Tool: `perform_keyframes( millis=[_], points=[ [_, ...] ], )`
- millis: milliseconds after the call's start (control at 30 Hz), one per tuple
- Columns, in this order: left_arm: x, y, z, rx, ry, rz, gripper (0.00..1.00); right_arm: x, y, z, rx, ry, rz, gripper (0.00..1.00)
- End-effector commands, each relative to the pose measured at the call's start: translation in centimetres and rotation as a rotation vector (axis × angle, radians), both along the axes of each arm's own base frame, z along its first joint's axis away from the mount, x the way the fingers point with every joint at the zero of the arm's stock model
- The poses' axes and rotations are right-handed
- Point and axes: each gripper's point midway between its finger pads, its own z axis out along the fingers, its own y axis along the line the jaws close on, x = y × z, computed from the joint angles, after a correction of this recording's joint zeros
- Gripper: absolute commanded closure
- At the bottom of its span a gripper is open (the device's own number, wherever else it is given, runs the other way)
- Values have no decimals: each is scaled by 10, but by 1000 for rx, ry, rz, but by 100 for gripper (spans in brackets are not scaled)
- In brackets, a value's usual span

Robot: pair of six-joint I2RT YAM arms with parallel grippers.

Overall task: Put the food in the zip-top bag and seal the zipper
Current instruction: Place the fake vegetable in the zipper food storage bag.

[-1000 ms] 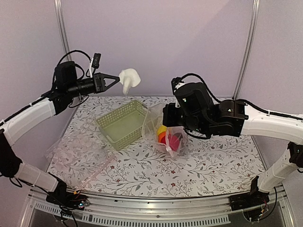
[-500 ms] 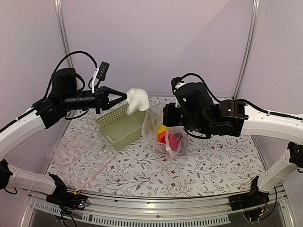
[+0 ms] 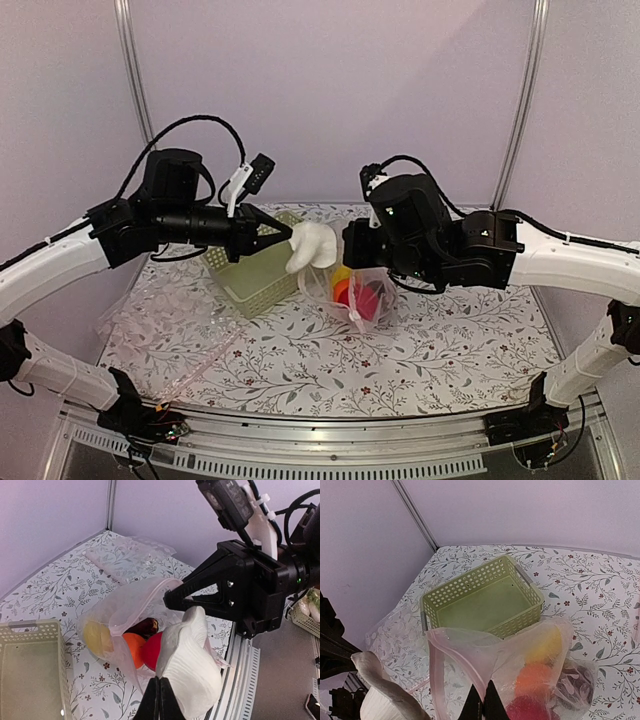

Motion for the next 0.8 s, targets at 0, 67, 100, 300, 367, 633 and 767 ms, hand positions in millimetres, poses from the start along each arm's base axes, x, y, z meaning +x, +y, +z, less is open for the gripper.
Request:
perform_keyframes(
  millis=[0,67,100,300,367,633,767],
  points=[
    [0,-2,-9,86,21,82,100,2,2,14,32,-16,5,100],
    [5,-2,-10,95,61,141,100,2,3,15,32,-17,6,100],
    [8,-3,-15,111,92,160,100,2,4,17,31,-19,7,100],
    [13,-11,-35,174,218,243,100,1,12,15,32,-10,32,100],
    [12,-14,-40,192,245,250,100,0,13,15,32,-7,37,100],
    [9,-21,-45,289,225,319,100,-5,18,10,23,3,72,100],
    [5,-31,-36,249,224,338,100,-6,20,7,17,6,75,100]
  ],
)
